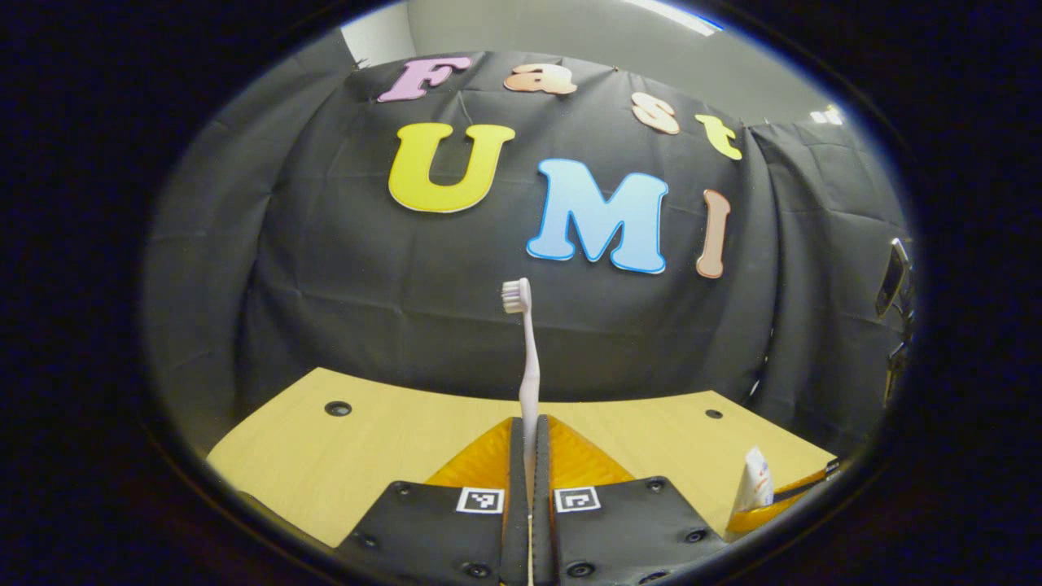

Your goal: Put the toothbrush and toothpaste on the desktop into the cup, then pick up the cup and place it on the coaster on the desktop.

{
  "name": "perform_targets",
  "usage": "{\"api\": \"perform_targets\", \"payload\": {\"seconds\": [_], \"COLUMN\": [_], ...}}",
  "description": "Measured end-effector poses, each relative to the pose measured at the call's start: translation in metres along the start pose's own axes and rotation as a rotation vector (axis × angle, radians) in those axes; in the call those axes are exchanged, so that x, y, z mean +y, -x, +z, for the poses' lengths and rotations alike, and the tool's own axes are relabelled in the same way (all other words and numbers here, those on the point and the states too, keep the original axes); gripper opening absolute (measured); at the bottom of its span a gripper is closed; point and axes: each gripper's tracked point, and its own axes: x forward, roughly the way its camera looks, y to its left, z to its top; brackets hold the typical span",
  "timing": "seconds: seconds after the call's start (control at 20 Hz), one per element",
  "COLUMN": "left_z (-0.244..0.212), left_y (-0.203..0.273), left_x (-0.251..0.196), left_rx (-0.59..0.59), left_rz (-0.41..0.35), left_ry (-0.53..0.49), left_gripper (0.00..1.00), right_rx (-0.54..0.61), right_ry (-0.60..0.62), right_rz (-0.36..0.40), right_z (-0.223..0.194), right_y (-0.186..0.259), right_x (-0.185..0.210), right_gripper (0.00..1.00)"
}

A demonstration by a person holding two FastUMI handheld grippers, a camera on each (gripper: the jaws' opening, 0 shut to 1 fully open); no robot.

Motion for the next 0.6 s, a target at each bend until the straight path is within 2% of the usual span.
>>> {"api": "perform_targets", "payload": {"seconds": [0.3, 0.6], "left_z": [-0.014, -0.048], "left_y": [-0.041, -0.069], "left_x": [0.019, 0.036], "left_rx": [-0.022, 0.033], "left_rz": [0.049, 0.077], "left_ry": [-0.057, -0.065], "left_gripper": [0.08, 0.08], "right_rx": [0.058, 0.092], "right_ry": [-0.038, -0.063], "right_rz": [-0.030, -0.060], "right_z": [-0.010, -0.015], "right_y": [-0.005, -0.013], "right_x": [-0.005, -0.019], "right_gripper": [0.19, 0.19]}}
